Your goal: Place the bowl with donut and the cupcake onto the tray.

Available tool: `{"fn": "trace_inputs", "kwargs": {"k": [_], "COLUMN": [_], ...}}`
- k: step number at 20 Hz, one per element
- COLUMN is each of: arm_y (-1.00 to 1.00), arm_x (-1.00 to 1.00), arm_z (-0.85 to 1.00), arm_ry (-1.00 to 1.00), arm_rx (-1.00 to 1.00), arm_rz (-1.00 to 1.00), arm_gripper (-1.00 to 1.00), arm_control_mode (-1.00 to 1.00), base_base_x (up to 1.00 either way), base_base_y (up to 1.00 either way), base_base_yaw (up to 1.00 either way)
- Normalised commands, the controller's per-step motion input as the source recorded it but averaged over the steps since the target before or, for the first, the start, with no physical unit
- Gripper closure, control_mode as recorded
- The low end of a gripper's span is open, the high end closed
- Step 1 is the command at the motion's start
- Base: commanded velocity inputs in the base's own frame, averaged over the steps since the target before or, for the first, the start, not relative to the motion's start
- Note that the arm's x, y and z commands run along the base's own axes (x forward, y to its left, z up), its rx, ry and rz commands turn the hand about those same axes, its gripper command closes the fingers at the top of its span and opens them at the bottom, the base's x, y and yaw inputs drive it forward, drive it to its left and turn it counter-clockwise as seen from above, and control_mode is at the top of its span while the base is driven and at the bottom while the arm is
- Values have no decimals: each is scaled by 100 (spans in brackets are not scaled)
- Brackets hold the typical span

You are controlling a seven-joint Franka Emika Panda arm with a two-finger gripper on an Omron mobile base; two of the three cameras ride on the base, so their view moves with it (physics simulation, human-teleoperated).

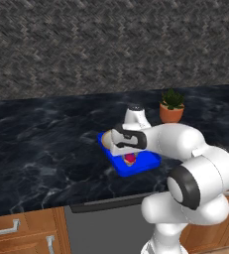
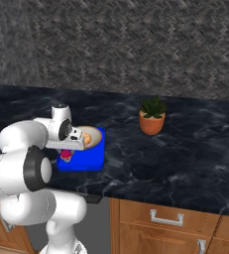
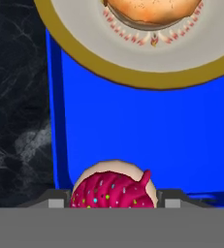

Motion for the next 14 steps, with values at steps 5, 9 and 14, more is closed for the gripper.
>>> {"fn": "trace_inputs", "kwargs": {"k": [5,9,14], "arm_y": [-1,-3,0], "arm_x": [0,0,17], "arm_z": [-9,-20,-12], "arm_ry": [-3,0,-2], "arm_rx": [0,-2,-2], "arm_rz": [0,0,0], "arm_gripper": [100,100,100], "arm_control_mode": [-100,-100,-100], "base_base_x": [0,0,0], "base_base_y": [0,0,0], "base_base_yaw": [0,0,0]}}
